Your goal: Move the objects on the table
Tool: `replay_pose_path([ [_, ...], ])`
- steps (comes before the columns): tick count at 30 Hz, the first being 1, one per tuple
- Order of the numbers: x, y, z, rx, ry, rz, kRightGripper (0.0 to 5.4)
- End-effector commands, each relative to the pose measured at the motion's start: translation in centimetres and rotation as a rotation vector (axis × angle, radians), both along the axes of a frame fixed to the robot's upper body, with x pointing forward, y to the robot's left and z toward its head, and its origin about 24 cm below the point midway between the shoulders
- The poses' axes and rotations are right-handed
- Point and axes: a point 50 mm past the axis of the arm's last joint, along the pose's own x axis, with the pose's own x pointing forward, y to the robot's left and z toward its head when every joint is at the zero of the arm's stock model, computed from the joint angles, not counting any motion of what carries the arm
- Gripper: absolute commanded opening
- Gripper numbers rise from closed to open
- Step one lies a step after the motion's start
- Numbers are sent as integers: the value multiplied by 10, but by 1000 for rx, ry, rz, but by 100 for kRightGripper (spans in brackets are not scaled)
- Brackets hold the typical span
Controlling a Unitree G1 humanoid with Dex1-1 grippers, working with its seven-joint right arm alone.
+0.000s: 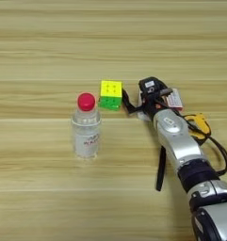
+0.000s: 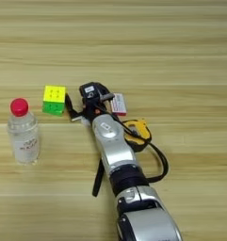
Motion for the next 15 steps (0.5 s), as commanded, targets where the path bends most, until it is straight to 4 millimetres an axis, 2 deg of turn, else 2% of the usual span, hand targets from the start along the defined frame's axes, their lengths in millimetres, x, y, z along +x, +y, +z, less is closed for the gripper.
replay_pose_path([
  [1,17,7,37,6,-143,24,536],
  [15,18,12,37,9,-148,42,536],
])
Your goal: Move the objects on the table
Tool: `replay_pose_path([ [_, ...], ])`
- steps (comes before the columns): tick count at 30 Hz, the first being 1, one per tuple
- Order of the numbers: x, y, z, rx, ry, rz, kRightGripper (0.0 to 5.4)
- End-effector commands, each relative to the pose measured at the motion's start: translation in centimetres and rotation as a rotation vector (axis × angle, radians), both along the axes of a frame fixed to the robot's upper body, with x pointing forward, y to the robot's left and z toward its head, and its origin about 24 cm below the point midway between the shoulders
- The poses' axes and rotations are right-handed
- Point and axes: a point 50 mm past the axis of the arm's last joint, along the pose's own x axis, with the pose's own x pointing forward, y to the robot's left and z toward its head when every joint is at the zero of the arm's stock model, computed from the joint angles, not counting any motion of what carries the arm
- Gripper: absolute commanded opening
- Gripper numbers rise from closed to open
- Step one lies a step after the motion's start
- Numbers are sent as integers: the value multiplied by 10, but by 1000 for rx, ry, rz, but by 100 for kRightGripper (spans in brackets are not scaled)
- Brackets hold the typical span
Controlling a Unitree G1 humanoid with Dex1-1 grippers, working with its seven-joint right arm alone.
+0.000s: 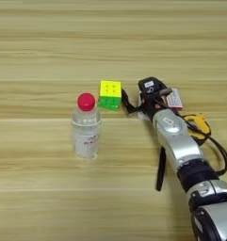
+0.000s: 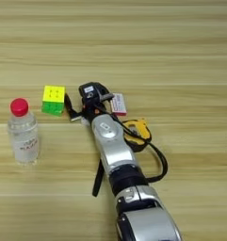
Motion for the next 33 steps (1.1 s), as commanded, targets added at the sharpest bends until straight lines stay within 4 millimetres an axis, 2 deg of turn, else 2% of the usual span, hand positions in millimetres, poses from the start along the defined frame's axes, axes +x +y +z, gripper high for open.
replay_pose_path([
  [1,16,13,37,8,-143,48,536],
  [11,15,20,36,9,-142,73,536],
  [15,11,41,35,27,-142,135,536],
  [19,11,43,35,27,-139,140,536],
  [24,10,56,33,35,-131,169,536],
  [33,11,59,33,34,-128,175,536],
])
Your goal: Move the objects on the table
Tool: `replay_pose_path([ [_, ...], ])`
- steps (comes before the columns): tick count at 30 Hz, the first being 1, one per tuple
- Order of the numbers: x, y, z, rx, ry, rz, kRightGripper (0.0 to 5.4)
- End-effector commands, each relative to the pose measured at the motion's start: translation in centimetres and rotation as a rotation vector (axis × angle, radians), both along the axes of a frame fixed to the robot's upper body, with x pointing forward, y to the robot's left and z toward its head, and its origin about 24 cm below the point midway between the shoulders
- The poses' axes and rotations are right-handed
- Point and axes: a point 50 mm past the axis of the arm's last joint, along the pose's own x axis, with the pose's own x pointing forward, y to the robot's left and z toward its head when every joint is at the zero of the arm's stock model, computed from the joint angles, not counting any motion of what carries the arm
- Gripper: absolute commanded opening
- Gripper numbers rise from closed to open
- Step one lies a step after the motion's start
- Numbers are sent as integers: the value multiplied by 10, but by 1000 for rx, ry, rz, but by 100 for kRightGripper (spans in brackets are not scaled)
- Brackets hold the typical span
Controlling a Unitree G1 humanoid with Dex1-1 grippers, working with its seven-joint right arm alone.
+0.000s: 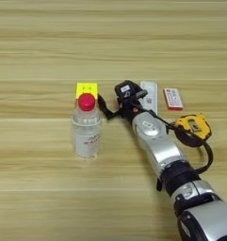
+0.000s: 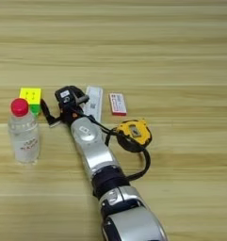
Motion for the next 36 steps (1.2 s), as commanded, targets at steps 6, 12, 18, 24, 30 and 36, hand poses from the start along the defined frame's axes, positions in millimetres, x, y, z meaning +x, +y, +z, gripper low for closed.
replay_pose_path([
  [6,19,-1,42,21,-170,-5,536],
  [12,20,-21,53,26,-214,-63,536],
  [18,15,-45,62,36,-250,-130,536],
  [24,-6,-65,68,59,-282,-188,536],
  [30,-49,-87,71,61,-312,-256,536],
  [36,-74,-94,71,61,-306,-297,536],
])
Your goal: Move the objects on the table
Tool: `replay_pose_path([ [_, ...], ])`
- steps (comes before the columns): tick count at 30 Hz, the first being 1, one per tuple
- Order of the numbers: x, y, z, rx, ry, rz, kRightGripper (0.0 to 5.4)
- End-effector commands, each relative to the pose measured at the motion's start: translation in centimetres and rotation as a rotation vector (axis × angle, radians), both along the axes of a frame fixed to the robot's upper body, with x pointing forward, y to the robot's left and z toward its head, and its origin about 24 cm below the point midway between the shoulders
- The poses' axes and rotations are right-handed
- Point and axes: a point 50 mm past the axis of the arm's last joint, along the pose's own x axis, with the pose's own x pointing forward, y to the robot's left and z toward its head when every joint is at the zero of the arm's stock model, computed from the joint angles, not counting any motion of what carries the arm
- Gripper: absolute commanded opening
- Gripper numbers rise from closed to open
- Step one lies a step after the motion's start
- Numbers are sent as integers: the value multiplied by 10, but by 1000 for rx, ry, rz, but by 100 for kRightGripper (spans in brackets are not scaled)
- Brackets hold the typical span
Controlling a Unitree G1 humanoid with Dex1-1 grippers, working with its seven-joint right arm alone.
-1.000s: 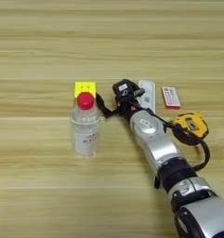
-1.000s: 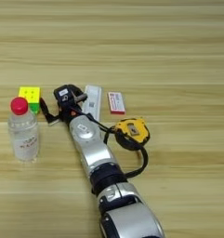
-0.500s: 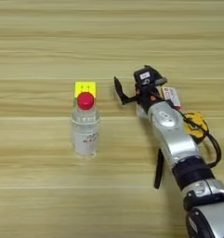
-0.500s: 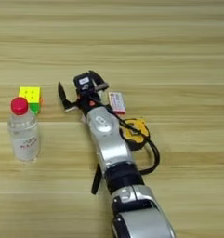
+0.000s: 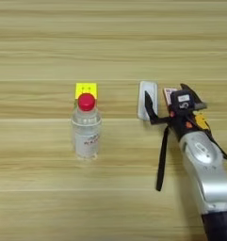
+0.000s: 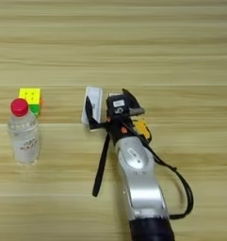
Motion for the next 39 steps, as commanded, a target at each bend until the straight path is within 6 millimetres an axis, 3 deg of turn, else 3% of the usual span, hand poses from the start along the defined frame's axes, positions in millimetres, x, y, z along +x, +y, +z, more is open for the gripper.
replay_pose_path([
  [1,-8,-5,34,-3,-141,-26,536],
  [10,-34,-18,29,28,-118,-106,536],
  [39,-31,-30,-14,73,44,-235,536],
])
